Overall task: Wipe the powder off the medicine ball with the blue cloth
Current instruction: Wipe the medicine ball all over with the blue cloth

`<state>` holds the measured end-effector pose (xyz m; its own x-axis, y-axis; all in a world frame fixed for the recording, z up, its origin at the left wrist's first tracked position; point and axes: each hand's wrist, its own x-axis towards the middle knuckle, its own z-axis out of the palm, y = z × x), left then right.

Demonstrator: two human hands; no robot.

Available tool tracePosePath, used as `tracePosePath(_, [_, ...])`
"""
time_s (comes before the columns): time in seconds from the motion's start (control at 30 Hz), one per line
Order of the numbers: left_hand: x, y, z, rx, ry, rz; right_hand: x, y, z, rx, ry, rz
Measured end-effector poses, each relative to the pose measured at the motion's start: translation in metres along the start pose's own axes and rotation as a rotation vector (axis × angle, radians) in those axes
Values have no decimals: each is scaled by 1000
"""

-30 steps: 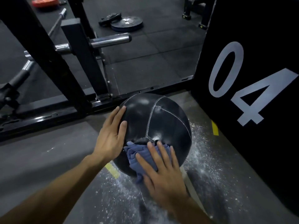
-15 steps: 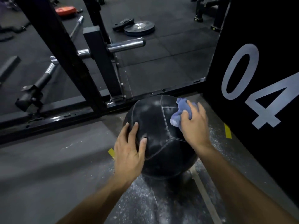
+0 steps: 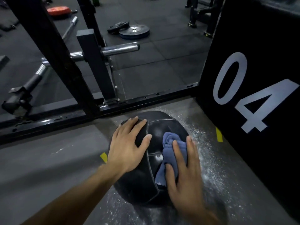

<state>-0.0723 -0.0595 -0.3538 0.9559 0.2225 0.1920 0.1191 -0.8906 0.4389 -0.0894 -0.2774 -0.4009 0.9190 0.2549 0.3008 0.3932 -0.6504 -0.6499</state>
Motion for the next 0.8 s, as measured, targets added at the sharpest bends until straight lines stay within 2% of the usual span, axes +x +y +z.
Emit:
tracePosePath(0.1, [-15,-10,-1,-9,36,-6,16,-15,-3,42,-20,8])
tracePosePath(0.33, [-50,4,9,5,134,40,118,-9,-10,122,-217,342])
tracePosePath(0.4, [-52,10,13,14,135,49,115,-1,-15,146,-213,310])
tracePosePath(0.63, [-68,12,8,-2,101,49,1,-6,-27,103,-54,-112])
tracePosePath(0.8, [-74,23,-5,-109,97,77,-4,8,-39,203,72,-56])
